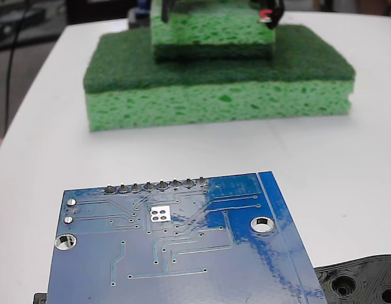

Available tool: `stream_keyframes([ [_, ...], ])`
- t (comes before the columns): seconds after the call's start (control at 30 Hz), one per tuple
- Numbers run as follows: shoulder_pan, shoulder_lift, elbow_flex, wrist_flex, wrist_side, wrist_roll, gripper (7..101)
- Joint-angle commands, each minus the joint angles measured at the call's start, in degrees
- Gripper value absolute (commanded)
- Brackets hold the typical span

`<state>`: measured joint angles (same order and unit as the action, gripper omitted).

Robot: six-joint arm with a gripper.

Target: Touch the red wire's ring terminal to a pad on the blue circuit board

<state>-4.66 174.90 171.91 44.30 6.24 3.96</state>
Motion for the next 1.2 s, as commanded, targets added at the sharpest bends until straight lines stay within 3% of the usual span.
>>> stream_keyframes([
  [0.03, 0.09, 0.09, -0.26, -0.09, -0.35, -0.26, 100.3],
  [0.47, 0.79, 0.09, -0.35, -0.09, -0.44, 0.18, 100.3],
  [0.93, 13.01, -1.76, -8.7, 0.88, -10.55, -4.75, 100.3],
  [1.2, 24.96, -19.95, -20.65, 0.26, -21.71, -11.95, 100.3],
])
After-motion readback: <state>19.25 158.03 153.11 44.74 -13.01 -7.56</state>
